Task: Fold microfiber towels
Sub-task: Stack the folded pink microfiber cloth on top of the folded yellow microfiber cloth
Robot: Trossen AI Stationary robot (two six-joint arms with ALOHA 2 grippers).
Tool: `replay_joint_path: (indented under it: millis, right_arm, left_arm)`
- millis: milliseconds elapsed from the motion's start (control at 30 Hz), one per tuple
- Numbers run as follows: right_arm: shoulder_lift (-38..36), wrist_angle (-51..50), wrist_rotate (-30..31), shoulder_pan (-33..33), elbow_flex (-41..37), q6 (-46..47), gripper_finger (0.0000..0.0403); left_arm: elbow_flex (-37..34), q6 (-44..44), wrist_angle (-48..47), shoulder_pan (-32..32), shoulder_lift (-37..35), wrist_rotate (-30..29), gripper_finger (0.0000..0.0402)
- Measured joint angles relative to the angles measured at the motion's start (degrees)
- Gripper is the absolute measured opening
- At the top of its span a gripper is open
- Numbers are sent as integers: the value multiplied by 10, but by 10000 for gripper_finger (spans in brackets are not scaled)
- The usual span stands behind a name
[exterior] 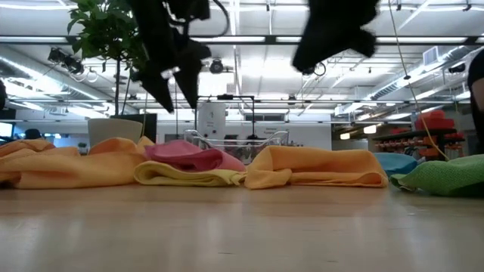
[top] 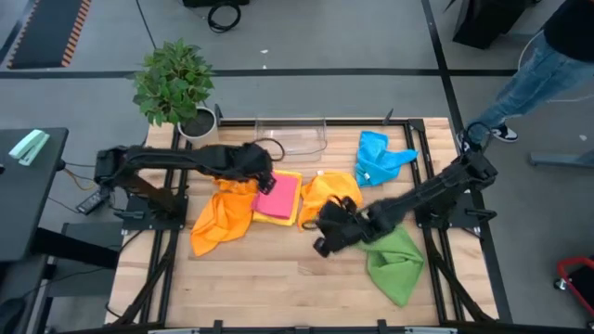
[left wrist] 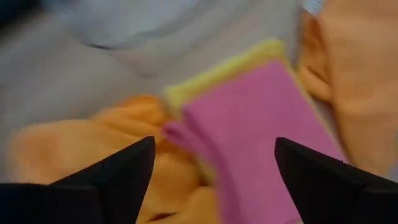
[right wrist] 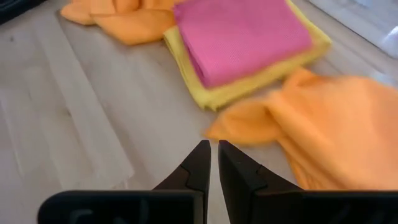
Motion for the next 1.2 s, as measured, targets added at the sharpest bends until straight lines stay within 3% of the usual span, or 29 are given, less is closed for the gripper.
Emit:
replay_joint_path:
  millis: [167, 300, 433, 733, 867, 1000, 1200]
  right_arm:
    - [51, 172, -120, -112, 1, -153, 39]
    - [125, 261, -184, -200, 1, -212, 39]
    - [163, 258, -196, -263, 0, -225, 39]
    - [104, 207, -241, -299, 1, -151, 51]
    - [131, 206, -293, -315, 0, -97, 94]
    - [166, 232, -296, -319, 0, -44, 158]
    - [173, 236, -240, -308, 0, 31, 235]
  left_arm:
    - [0, 8, -52, -12, -59, -92, 332]
    - [0, 4, -54, -22, -74, -105, 320]
    - [0, -61, -82, -30, -73, -104, 307]
    - [0, -150, -98, -37, -72, -100, 293]
    - [0, -116, -87, -33, -72, -99, 293]
    - [0, -57, -79, -27, -72, -94, 293]
    - [0, 31, -81, -27, -72, -62, 293]
